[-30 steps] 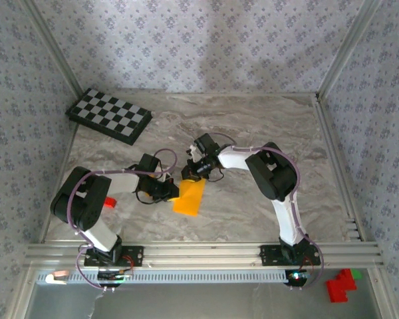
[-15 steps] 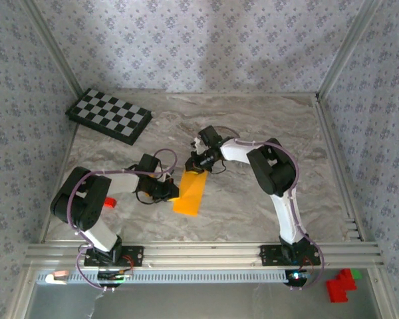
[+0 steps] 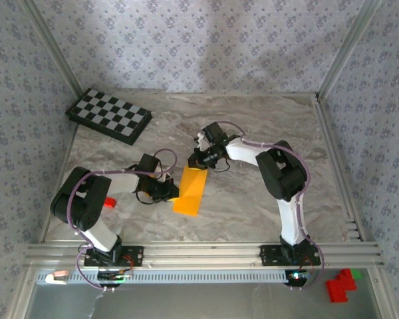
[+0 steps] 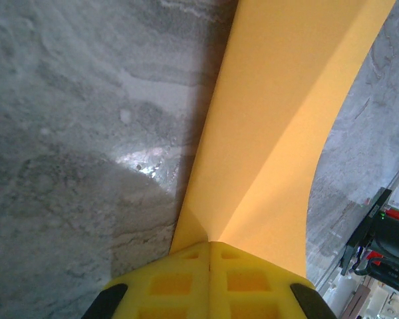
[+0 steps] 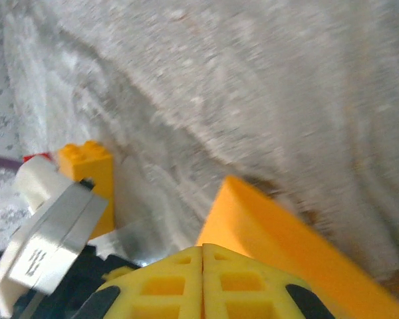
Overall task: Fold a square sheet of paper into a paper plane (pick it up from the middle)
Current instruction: First fold in half a square sheet of paper at the center of the table.
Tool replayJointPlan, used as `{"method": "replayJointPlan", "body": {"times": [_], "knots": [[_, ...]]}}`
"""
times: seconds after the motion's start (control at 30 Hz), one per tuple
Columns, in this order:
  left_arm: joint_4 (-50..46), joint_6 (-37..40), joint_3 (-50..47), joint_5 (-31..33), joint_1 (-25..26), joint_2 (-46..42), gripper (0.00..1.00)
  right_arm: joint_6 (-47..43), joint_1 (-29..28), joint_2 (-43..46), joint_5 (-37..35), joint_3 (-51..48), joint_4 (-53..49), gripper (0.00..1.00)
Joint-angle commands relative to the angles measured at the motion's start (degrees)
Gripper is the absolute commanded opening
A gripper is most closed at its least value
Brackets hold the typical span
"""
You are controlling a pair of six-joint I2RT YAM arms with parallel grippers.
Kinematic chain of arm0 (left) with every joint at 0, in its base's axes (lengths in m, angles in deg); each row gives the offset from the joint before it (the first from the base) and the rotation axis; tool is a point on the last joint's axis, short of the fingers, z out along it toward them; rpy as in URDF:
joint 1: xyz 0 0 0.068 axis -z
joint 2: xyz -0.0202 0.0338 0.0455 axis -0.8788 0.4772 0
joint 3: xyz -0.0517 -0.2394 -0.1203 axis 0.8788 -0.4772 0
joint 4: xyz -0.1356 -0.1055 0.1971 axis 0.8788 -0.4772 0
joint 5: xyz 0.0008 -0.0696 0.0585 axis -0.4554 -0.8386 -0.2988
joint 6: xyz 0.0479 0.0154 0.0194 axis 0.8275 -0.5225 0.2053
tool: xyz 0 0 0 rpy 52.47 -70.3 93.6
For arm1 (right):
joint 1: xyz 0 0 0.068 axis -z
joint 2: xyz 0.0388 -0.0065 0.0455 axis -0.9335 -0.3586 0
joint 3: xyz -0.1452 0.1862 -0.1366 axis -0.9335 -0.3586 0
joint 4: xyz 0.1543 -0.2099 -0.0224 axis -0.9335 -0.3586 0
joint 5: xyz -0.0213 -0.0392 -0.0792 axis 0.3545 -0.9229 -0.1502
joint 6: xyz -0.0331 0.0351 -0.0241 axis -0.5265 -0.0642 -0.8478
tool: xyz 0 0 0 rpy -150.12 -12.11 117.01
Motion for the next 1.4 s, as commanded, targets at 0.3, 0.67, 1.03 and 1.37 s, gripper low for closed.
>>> {"method": "replayJointPlan", "body": {"times": [0.3,0.67,1.03,1.37], "knots": [[-9.0,1.6,-3.1,8.7,0.7,2.1,0.00,1.8,-4.0,-2.3,1.9,-0.1,3.3,0.09],[-9.1,1.7,-3.2,8.9,0.6,2.0,0.00,3.2,-5.4,-7.2,2.5,0.9,3.3,0.09],[-9.9,1.9,-3.2,10.1,0.7,2.2,0.00,2.8,-0.8,-10.2,-0.1,2.6,0.7,0.08],[-10.2,2.2,-3.0,10.1,0.8,2.2,0.00,2.8,1.9,-12.2,-3.1,5.9,-2.7,0.07]]}}
